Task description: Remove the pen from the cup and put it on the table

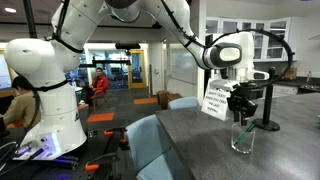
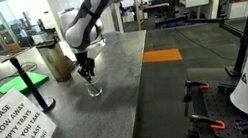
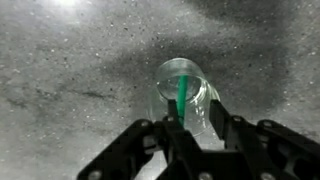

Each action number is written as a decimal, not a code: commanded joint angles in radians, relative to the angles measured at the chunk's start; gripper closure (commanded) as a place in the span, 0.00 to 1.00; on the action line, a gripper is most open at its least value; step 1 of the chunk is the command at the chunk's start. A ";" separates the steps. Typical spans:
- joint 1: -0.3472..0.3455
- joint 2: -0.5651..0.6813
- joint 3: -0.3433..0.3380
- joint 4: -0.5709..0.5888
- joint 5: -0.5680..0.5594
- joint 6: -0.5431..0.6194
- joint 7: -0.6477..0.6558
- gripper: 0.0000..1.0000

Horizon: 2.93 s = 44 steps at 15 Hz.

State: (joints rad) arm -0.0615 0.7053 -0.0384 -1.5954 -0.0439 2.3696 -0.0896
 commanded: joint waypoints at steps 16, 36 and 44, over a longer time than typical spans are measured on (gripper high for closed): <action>-0.029 0.170 0.013 0.220 0.044 -0.137 0.015 0.62; -0.055 0.042 0.037 0.150 0.066 -0.102 -0.014 0.97; -0.066 -0.140 0.066 0.035 0.044 -0.217 -0.251 0.97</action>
State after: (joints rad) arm -0.1094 0.6482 0.0030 -1.4692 0.0184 2.1972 -0.2160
